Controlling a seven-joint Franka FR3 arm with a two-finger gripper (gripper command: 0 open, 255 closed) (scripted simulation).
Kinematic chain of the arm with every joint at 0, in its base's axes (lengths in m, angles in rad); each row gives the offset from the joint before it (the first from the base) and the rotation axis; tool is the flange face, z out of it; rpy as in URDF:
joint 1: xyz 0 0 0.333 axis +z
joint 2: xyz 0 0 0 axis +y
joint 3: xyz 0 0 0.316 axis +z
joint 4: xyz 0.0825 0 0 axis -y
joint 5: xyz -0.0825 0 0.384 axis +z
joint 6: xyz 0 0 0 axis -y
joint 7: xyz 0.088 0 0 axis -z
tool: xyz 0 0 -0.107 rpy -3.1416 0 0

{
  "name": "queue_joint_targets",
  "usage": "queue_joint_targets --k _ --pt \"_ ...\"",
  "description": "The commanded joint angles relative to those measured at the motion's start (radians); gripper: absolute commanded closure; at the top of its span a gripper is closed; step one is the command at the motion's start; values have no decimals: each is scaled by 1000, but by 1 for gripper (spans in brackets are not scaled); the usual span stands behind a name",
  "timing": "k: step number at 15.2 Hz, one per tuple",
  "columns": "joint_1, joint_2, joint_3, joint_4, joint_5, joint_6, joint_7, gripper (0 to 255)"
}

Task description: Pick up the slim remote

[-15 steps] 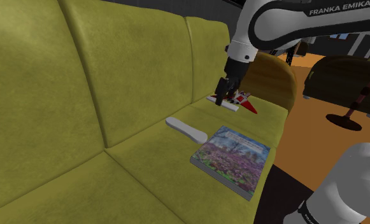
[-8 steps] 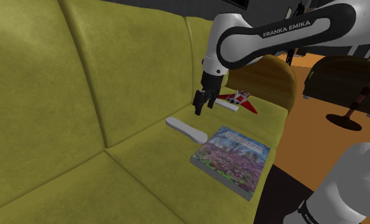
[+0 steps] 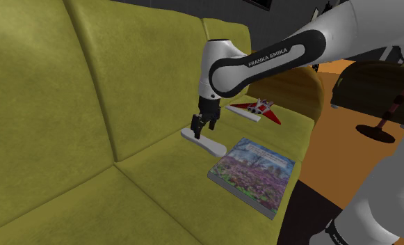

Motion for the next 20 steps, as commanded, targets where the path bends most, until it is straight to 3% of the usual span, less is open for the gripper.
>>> queue_joint_targets --k 1,8,9,20 --pt "1 22 0 0 -8 20 6 0" --pt "3 60 -1 -34 -22 91 16 0" --pt "3 60 0 -34 -22 91 17 255" --pt "2 46 0 -22 -16 66 12 255"
